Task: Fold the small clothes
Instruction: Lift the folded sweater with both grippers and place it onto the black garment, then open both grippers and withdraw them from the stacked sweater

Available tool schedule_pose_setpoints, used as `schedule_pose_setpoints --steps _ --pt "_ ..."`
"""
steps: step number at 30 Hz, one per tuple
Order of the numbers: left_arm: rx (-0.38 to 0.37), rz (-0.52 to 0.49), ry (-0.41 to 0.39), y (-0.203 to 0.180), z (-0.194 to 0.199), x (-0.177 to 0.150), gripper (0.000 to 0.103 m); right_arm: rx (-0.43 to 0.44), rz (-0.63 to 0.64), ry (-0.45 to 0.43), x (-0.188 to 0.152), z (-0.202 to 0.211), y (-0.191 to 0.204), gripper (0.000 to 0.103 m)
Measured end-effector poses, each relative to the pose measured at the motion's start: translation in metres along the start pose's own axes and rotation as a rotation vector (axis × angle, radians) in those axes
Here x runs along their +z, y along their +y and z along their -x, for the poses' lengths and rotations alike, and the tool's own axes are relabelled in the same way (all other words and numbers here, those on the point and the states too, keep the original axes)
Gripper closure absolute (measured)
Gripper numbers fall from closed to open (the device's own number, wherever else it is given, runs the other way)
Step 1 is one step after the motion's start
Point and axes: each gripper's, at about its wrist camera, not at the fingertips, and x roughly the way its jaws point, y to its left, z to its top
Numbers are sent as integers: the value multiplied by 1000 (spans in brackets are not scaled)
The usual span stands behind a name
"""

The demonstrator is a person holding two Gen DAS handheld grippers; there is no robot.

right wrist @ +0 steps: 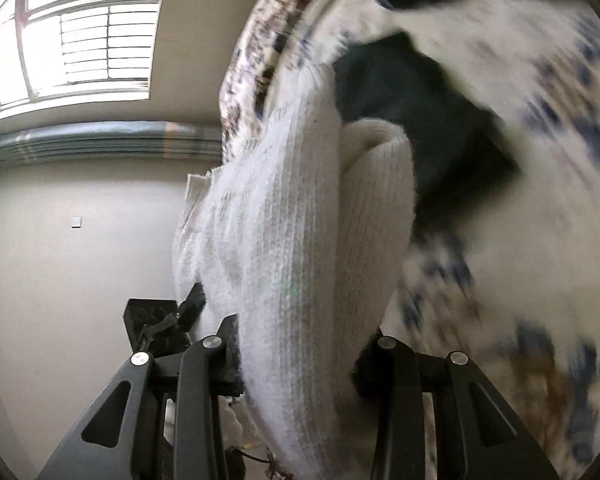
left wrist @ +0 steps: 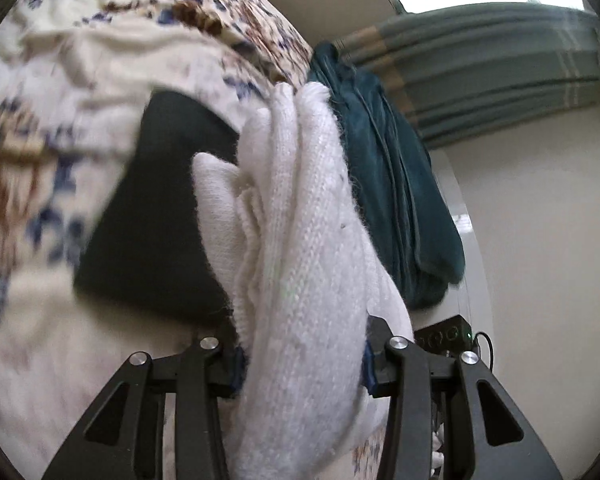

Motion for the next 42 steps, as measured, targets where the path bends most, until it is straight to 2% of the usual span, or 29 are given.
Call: schedule_pose_setpoints --steps 3,7,9,13,15,16,17,19,22,25,26,28,29,30,32,34,38,42 --pt "35 -14 -12 19 -28 45 64 -18 31 7 56 -26 9 64" --pt "79 -10 11 60 -60 73 63 -74 65 25 116 -69 -1 64" --pt "122 6 63 82 -81 78 62 -118 55 44 135 -88 -17 64" --pt "151 -35 127 96 -92 74 56 -167 19 86 149 -104 -48 63" --pt "164 -60 157 93 -86 73 53 -182 -3 86 146 -100 -60 57" --pt "169 -60 160 93 -82 73 53 -212 -12 68 147 -95 -66 49" --pt "184 -60 162 90 -75 71 50 -235 -15 50 150 -93 -70 48" --pt "226 -84 148 84 -63 68 48 -274 -10 10 145 -78 -70 47" --pt "298 -121 123 75 -50 60 48 -389 45 -33 136 -65 -61 43" --pt "448 -204 74 57 -43 50 48 -587 135 -75 117 -56 -41 27" --pt "503 -237 56 48 -42 43 48 -644 158 -85 113 -56 -36 13" --pt "649 -298 17 30 -40 26 39 -858 250 -125 95 -59 -16 0" --pt "705 -317 6 24 -39 18 26 -905 276 -142 84 -53 -11 0" --pt "748 -329 4 22 -41 11 17 -955 311 -161 73 -53 -1 0" --pt "817 -345 -7 14 -41 -2 14 -1000 347 -185 56 -52 12 0" --pt "849 -350 -10 6 -38 -14 8 -1035 366 -229 38 -46 25 0" --pt "899 -381 -36 -18 -28 -33 5 -1070 395 -301 5 -18 50 0" --pt "898 -403 -64 -56 -9 -48 4 -1074 410 -344 -30 19 86 0"
